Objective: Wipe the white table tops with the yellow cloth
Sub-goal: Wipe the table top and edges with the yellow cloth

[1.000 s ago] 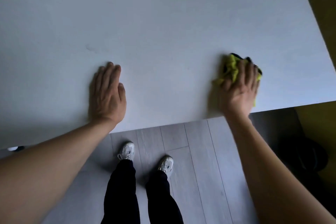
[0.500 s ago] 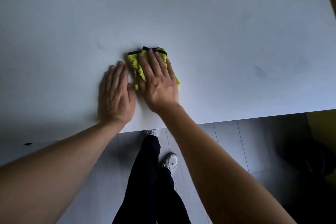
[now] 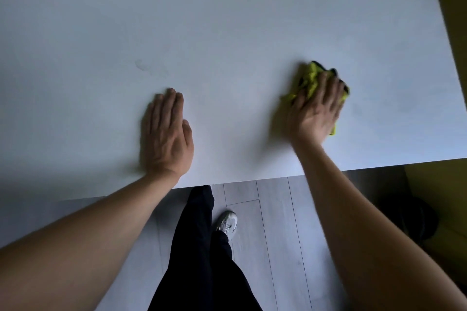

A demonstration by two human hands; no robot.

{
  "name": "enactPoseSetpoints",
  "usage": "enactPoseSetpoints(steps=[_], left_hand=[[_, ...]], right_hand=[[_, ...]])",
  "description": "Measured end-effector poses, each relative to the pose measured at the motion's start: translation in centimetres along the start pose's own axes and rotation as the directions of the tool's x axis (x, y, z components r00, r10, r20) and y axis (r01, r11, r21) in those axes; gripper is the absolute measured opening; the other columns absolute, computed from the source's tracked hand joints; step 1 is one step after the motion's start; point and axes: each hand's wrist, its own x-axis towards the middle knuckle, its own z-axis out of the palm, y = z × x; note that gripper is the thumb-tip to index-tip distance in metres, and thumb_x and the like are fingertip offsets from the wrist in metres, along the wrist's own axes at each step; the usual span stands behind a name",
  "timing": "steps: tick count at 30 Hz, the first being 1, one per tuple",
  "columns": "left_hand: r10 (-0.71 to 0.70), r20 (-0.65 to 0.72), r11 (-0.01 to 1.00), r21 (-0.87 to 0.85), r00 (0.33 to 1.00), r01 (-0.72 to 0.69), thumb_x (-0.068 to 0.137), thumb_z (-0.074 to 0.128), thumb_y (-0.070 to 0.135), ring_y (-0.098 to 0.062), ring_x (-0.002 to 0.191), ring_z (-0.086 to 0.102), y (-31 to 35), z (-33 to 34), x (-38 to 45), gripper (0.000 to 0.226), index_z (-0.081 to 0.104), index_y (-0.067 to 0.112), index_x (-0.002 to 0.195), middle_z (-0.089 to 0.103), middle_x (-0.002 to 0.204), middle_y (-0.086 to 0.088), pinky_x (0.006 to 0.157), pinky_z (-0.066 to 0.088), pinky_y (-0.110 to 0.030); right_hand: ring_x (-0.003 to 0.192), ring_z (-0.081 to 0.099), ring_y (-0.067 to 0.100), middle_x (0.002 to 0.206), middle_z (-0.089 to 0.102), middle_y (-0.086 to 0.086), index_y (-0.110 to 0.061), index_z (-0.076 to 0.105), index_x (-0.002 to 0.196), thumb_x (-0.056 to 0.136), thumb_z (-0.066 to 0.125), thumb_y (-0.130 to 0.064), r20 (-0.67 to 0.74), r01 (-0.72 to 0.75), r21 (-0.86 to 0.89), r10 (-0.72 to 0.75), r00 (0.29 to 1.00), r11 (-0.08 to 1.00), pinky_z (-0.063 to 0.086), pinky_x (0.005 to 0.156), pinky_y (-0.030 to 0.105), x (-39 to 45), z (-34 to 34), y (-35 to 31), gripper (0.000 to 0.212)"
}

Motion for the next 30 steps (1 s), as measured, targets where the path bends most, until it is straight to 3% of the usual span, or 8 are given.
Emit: enactPoseSetpoints(steps=[5,10,12,15,18,22,25,30], left_hand=[[0.013,-0.025,1.000,-0.008,1.000,-0.013,0.104,0.032,0.021,-0.032,0.157,0.030,0.0,-0.2,0.0,0.057,0.038,0.007,0.160,0.034,0.169,-0.010,0.130,0.020,-0.046],[0.024,-0.033,1.000,-0.009,0.999,-0.025,0.105,0.034,0.019,-0.032,0.156,0.031,0.0,-0.3,0.1,0.056,0.039,0.007,0.159,0.036,0.168,-0.011,0.129,0.022,-0.047],[0.017,-0.024,1.000,-0.008,1.000,-0.017,0.105,0.034,0.019,-0.033,0.156,0.032,0.0,-0.4,0.0,0.055,0.039,0.006,0.159,0.036,0.168,-0.011,0.128,0.024,-0.048],[0.006,-0.011,1.000,-0.009,1.000,-0.006,0.105,0.034,0.019,-0.033,0.156,0.030,0.1,-0.3,0.0,0.056,0.038,0.006,0.159,0.034,0.168,-0.011,0.129,0.023,-0.048],[-0.008,0.008,1.000,-0.015,1.000,0.008,0.105,0.033,0.020,-0.032,0.157,0.029,0.0,-0.3,0.1,0.057,0.037,0.006,0.160,0.033,0.169,-0.011,0.129,0.022,-0.047],[-0.016,0.018,1.000,-0.020,1.000,0.017,0.105,0.033,0.020,-0.033,0.157,0.029,0.0,-0.1,0.1,0.057,0.036,0.007,0.161,0.032,0.170,-0.010,0.129,0.022,-0.049],[-0.012,0.022,1.000,-0.013,1.000,0.012,0.105,0.034,0.020,-0.033,0.157,0.028,0.0,-0.1,0.0,0.057,0.036,0.007,0.161,0.032,0.170,-0.011,0.129,0.022,-0.049],[-0.006,0.016,1.000,-0.003,1.000,0.006,0.103,0.038,0.018,-0.032,0.157,0.029,0.2,-0.5,0.2,0.057,0.038,0.006,0.159,0.033,0.169,-0.011,0.129,0.023,-0.049]], right_hand=[[0.152,0.020,0.030,0.163,0.027,0.013,-0.014,0.035,0.155,0.092,0.039,-0.043,0.136,0.457,0.097,-0.466,0.874,0.884,0.013,0.125,0.047,-6.2,2.9,-10.0,0.069],[0.153,0.022,0.025,0.163,0.029,0.009,-0.017,0.036,0.155,0.099,0.041,-0.044,0.159,0.633,0.159,-0.652,0.741,0.758,0.018,0.123,0.047,-6.0,3.3,-10.6,0.062],[0.152,0.022,0.026,0.163,0.029,0.009,-0.015,0.034,0.156,0.097,0.039,-0.045,0.145,0.571,0.147,-0.589,0.795,0.807,0.019,0.123,0.048,-4.0,2.8,-7.8,0.066],[0.152,0.020,0.029,0.165,0.026,0.007,-0.014,0.030,0.157,0.095,0.038,-0.044,0.092,0.306,0.045,-0.309,0.946,0.951,0.017,0.123,0.048,0.3,1.6,-2.4,0.069],[0.154,0.014,0.025,0.167,0.018,0.005,-0.017,0.021,0.160,0.097,0.035,-0.041,0.091,0.110,-0.010,-0.109,0.990,0.994,0.010,0.125,0.047,4.2,-0.2,1.5,0.069],[0.155,0.012,0.025,0.167,0.017,0.009,-0.014,0.020,0.160,0.097,0.025,-0.045,0.011,-0.076,-0.025,0.076,0.997,0.997,0.009,0.124,0.048,4.7,0.1,-0.2,0.070],[0.152,0.020,0.032,0.164,0.025,0.013,-0.008,0.029,0.156,0.091,0.035,-0.042,0.037,0.146,0.009,-0.146,0.989,0.989,0.013,0.124,0.049,2.0,1.5,-4.0,0.074],[0.153,0.020,0.028,0.163,0.029,0.011,-0.013,0.035,0.155,0.095,0.044,-0.043,0.149,0.551,0.134,-0.567,0.810,0.824,0.015,0.124,0.048,-4.3,4.3,-13.5,0.068]])
